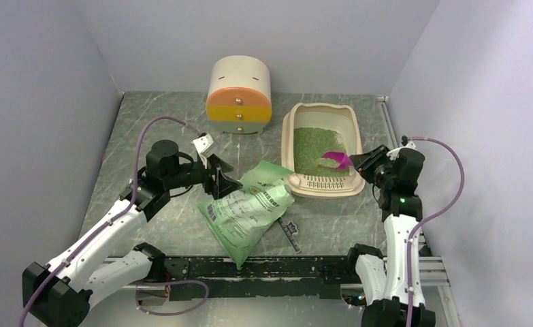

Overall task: Fill the litter box with clean litter
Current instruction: Pour the cat litter into the litter box.

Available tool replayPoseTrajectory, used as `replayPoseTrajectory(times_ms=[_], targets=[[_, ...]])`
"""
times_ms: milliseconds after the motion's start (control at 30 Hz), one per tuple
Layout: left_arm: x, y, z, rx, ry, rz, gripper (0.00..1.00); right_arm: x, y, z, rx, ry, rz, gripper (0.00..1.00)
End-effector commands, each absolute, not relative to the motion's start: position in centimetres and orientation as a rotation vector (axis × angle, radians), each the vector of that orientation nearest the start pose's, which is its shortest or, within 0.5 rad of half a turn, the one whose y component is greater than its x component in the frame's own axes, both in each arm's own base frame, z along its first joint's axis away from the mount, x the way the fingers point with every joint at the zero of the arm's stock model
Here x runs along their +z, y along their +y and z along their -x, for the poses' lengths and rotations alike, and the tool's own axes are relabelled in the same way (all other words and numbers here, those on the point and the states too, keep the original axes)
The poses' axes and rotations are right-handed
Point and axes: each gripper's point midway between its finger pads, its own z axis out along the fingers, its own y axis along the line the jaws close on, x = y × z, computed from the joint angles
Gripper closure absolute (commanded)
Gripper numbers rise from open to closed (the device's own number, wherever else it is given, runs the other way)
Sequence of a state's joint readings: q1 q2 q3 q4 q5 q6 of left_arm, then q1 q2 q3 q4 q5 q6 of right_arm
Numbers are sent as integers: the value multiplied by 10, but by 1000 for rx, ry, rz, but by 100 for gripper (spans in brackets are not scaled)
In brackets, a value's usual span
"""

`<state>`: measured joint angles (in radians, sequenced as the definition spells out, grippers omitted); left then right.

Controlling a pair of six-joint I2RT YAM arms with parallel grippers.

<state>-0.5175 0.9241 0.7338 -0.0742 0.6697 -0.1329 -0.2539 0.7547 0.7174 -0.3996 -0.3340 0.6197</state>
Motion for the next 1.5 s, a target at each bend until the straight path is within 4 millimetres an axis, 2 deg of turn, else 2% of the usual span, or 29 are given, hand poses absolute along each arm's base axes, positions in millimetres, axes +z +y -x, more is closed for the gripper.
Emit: replayPoseTrajectory(times_ms=[0, 133, 233, 367, 467, 533, 700, 767, 933, 1033, 1267, 1467], targets=[[242, -244, -207, -1054, 1730, -799, 23, 231, 39, -282, 728, 1967, -498, 100], [242, -243, -207, -1054, 1736, -792, 23, 231, 44, -292, 712, 1995, -443, 100], [242, -243, -207, -1053, 1735, -784, 23, 231, 41, -300, 561, 2052, -391, 100], [241, -242, -208, -1052, 1744, -762, 23, 241, 15, -303, 203, 2095, -407, 100], [238, -239, -211, -1034, 1766, -721, 24, 254, -1, -300, 86, 2080, -423, 100], [236, -234, -214, -1014, 1789, -664, 24, 263, 9, -299, 142, 2093, -377, 100], [231, -227, -213, -1014, 1811, -551, 22, 271, 74, -286, 557, 2167, -209, 100], [229, -227, -210, -1033, 1812, -547, 22, 271, 89, -275, 667, 2175, -197, 100], [221, -227, -209, -1026, 1855, -566, 23, 279, 96, -249, 728, 2168, -194, 100], [218, -229, -209, -1034, 1862, -564, 23, 283, 110, -234, 838, 2177, -156, 100], [214, -232, -209, -1059, 1868, -561, 24, 270, 122, -212, 937, 2260, -100, 100], [214, -236, -210, -1074, 1867, -584, 23, 253, 129, -209, 1007, 2309, -82, 100]])
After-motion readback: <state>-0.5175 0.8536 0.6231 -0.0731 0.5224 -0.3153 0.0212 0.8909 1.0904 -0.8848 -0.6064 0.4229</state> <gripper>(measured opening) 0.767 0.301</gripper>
